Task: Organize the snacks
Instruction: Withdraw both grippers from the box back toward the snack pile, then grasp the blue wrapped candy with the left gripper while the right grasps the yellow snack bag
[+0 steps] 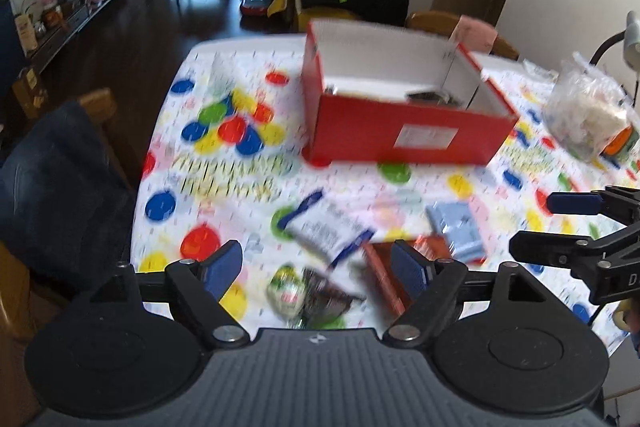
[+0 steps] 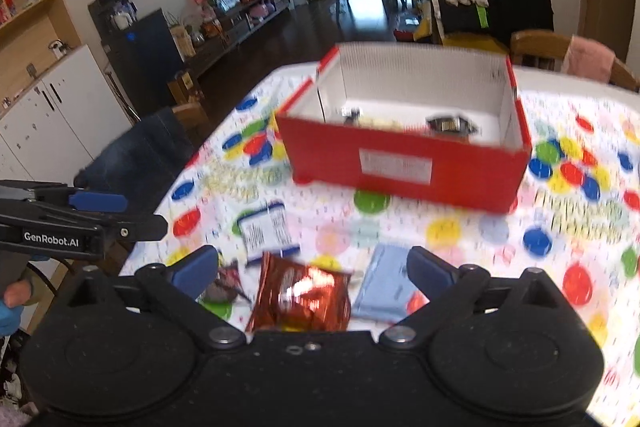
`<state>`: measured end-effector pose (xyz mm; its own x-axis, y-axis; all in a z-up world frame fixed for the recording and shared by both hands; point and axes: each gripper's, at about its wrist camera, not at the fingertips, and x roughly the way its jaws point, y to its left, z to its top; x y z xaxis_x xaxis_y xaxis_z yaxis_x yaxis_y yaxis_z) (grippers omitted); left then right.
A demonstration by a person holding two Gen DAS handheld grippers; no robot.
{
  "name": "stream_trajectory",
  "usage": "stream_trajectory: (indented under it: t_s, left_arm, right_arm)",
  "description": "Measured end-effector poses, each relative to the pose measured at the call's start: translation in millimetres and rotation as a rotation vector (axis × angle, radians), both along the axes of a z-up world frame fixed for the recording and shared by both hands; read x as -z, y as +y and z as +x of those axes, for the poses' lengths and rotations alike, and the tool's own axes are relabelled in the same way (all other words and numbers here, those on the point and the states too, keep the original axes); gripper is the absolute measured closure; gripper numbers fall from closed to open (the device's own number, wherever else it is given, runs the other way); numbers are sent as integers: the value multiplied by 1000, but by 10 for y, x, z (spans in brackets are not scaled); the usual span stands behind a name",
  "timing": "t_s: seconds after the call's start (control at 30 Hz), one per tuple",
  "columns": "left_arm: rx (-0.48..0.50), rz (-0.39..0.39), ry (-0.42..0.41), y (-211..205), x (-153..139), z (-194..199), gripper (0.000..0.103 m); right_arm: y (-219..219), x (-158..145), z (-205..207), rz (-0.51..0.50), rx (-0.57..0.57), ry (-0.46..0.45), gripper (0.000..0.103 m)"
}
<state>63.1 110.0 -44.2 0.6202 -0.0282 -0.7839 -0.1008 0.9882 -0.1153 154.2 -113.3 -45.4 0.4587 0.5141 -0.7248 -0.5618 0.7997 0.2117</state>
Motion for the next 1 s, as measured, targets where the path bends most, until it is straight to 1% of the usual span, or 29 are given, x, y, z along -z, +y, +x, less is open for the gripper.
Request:
stream_trajectory:
  t_s: [0.1,0.23,0.33,0.4,0.53,0.6,0.67,0.77,0.93,1.0]
  left_arm:
    - [-12,-21,52,20,184,-75,22]
    - [-29,-9,110,-2,376,-119,22]
    - [-60,9,149,0,508,-118,22]
    - [-75,20,173,4,594,-113,22]
    - [-105,4,218,35,735,-102,22]
    - [-117,0,228,41,779,-99,22]
    - [-130,-2,233,42,813,-97,22]
    - [-134,-4,235,9,850,-90,22]
    - [-131,9,238,-49,899,-55,23]
    - [-126,16,241,-71,920,-37,31]
  right_arm:
    - [3,167,-71,-17,7,46,1]
    - [25,388,-133,-57,22,101,2]
    - [78,525,-148,-96,24,127,3]
    - [105,607,-139,-114,30,147,4]
    - [166,744,-123,-142,47,185,6]
    - [204,809,-109,-158,57,202,14]
    - [237,867,-96,-163,73,216,17]
    - [294,923,-97,-177,71,224,24]
    - [376,953,-82,-188,75,215,28]
    - [397,960,-75,-188,76,216,30]
